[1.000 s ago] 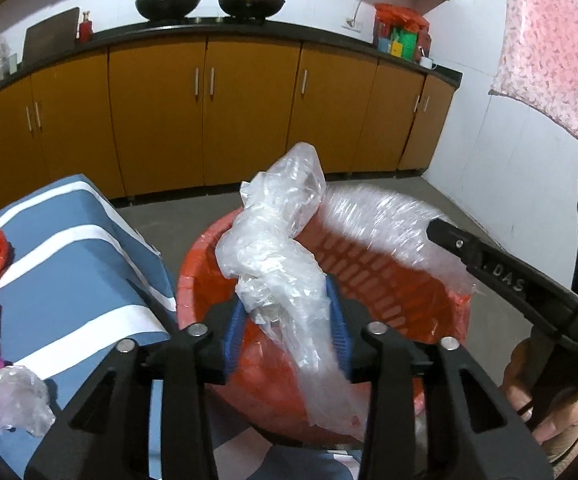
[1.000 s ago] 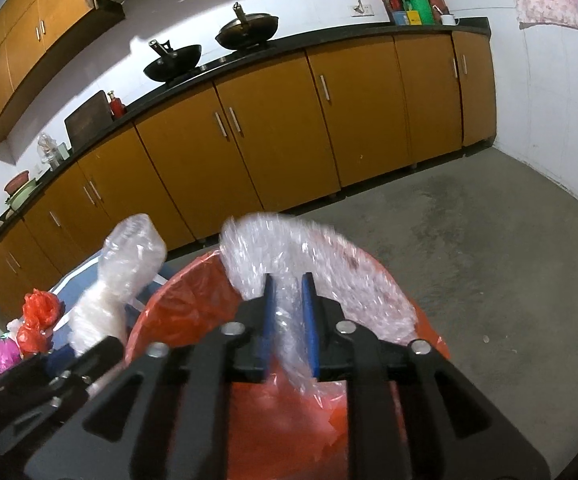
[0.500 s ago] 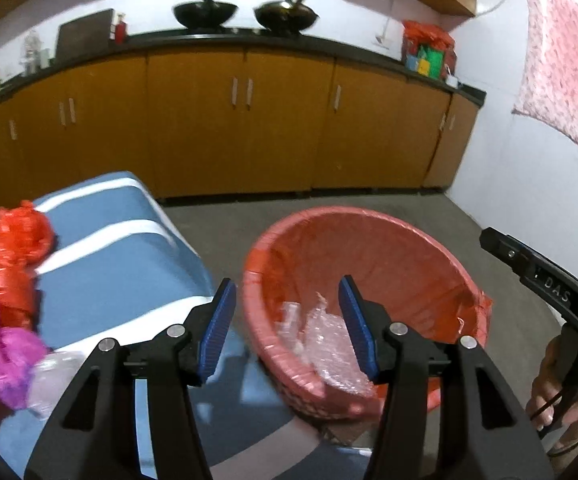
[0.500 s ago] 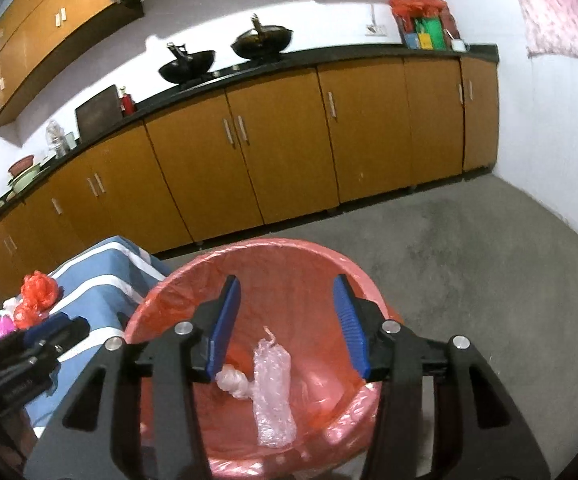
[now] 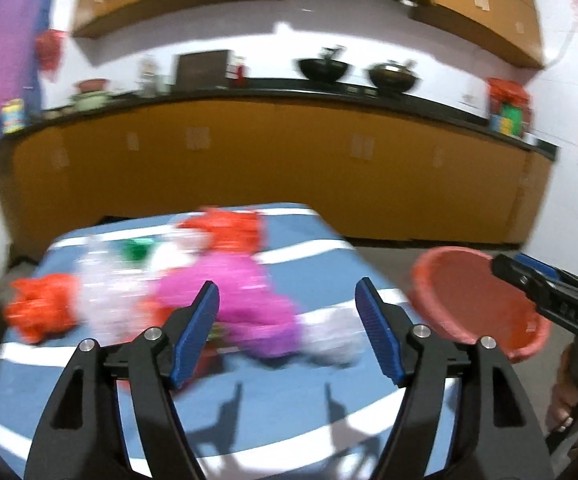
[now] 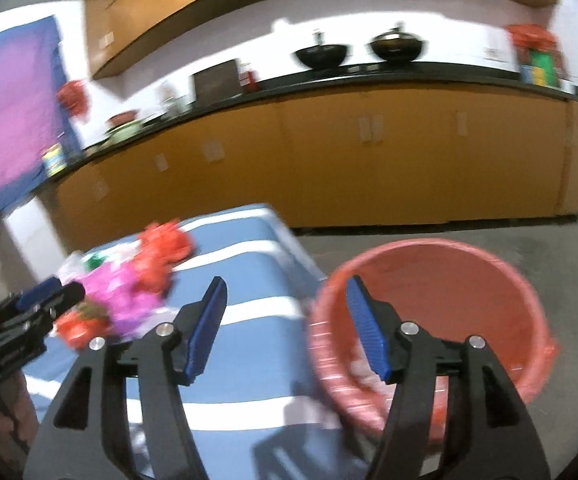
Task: Collect trash
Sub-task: 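Move both tools back to the bag pile on the table, then grasp orange bag with left tool while right tool grasps clear plastic bag, then carry the orange bag and clear bag over the wastebasket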
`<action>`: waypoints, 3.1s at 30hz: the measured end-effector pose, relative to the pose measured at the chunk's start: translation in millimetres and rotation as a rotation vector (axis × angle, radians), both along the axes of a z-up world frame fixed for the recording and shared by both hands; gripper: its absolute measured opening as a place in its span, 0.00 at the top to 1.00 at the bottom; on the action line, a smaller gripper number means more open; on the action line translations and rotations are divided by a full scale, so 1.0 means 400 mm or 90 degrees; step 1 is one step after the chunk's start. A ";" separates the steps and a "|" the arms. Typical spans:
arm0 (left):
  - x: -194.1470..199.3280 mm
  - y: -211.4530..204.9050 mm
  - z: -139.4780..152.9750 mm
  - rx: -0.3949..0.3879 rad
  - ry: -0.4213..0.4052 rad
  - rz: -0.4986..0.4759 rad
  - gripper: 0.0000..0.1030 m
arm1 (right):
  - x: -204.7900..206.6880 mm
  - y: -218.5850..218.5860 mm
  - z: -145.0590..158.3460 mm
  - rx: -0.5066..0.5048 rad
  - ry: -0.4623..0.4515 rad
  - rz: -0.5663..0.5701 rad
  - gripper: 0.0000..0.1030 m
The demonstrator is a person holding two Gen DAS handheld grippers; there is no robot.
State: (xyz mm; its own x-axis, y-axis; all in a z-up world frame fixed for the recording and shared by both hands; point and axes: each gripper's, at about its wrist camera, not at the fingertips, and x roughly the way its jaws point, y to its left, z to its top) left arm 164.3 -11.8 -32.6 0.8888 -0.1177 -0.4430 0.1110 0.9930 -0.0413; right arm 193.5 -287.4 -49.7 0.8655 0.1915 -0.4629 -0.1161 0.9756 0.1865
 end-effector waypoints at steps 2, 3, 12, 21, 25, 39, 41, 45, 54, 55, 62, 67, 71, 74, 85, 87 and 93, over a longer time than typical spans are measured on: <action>-0.013 0.070 -0.004 0.004 -0.003 0.045 0.27 | 0.007 0.059 -0.008 -0.006 0.008 0.029 0.40; -0.019 0.115 -0.009 0.004 -0.001 0.075 0.26 | 0.014 0.095 -0.017 -0.008 0.017 0.049 0.40; -0.027 0.377 -0.058 -0.019 0.016 0.253 0.12 | 0.068 0.267 -0.095 -0.040 0.087 0.096 0.32; -0.003 0.507 -0.113 -0.002 0.034 0.305 0.08 | 0.161 0.309 -0.145 -0.057 0.145 0.063 0.32; 0.023 0.536 -0.129 -0.002 0.044 0.305 0.07 | 0.189 0.330 -0.155 -0.079 0.151 0.060 0.32; 0.116 0.572 -0.162 -0.012 0.093 0.277 0.07 | 0.219 0.351 -0.177 -0.103 0.174 0.061 0.71; 0.128 0.573 -0.166 -0.007 0.103 0.274 0.07 | 0.218 0.352 -0.176 -0.106 0.173 0.060 0.71; 0.157 0.575 -0.174 -0.004 0.129 0.266 0.07 | 0.217 0.352 -0.176 -0.108 0.173 0.059 0.71; 0.196 0.589 -0.203 -0.053 0.195 0.209 0.31 | 0.217 0.348 -0.175 -0.103 0.175 0.054 0.71; 0.197 0.587 -0.204 -0.056 0.198 0.203 0.34 | 0.218 0.347 -0.175 -0.102 0.175 0.053 0.71; 0.193 0.565 -0.200 -0.044 0.189 0.177 0.58 | 0.217 0.343 -0.176 -0.100 0.176 0.049 0.71; 0.181 0.563 -0.193 -0.040 0.180 0.180 0.68 | 0.210 0.337 -0.171 -0.100 0.175 0.047 0.72; 0.161 0.567 -0.180 -0.047 0.171 0.190 0.71 | 0.197 0.325 -0.159 -0.095 0.169 0.043 0.75; 0.136 0.569 -0.157 -0.056 0.154 0.200 0.71 | 0.188 0.314 -0.148 -0.091 0.165 0.042 0.77; 0.066 0.502 -0.033 -0.080 0.079 0.165 0.71 | 0.136 0.277 -0.094 -0.067 0.135 0.041 0.80; 0.062 0.477 -0.013 -0.083 0.069 0.150 0.71 | 0.126 0.268 -0.079 -0.064 0.126 0.039 0.80; 0.044 0.390 0.039 -0.092 0.044 0.098 0.71 | 0.094 0.234 -0.036 -0.050 0.101 0.028 0.80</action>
